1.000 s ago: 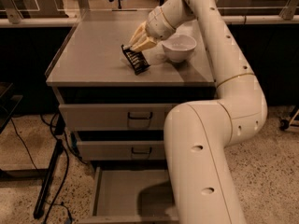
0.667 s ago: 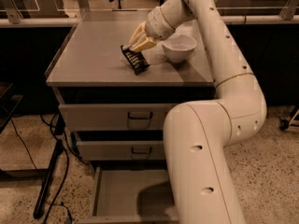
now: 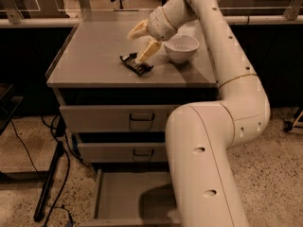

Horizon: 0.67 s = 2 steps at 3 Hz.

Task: Pick rxbar chocolate from bottom drawer and place on counter

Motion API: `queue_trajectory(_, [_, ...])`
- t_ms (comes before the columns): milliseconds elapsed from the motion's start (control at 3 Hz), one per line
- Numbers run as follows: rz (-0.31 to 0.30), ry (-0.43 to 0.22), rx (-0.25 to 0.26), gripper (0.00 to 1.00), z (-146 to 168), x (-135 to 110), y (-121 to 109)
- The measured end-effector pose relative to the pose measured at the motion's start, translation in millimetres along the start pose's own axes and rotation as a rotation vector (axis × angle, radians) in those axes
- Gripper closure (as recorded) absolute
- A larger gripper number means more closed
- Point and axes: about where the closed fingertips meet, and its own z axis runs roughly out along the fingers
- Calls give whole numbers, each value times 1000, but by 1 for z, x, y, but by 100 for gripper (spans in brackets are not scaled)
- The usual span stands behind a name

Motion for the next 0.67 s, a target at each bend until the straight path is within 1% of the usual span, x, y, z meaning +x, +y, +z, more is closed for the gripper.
queue_trajectory(333, [0,0,0,0,0,0,0])
queue_trajectory(667, [0,0,0,0,0,0,0])
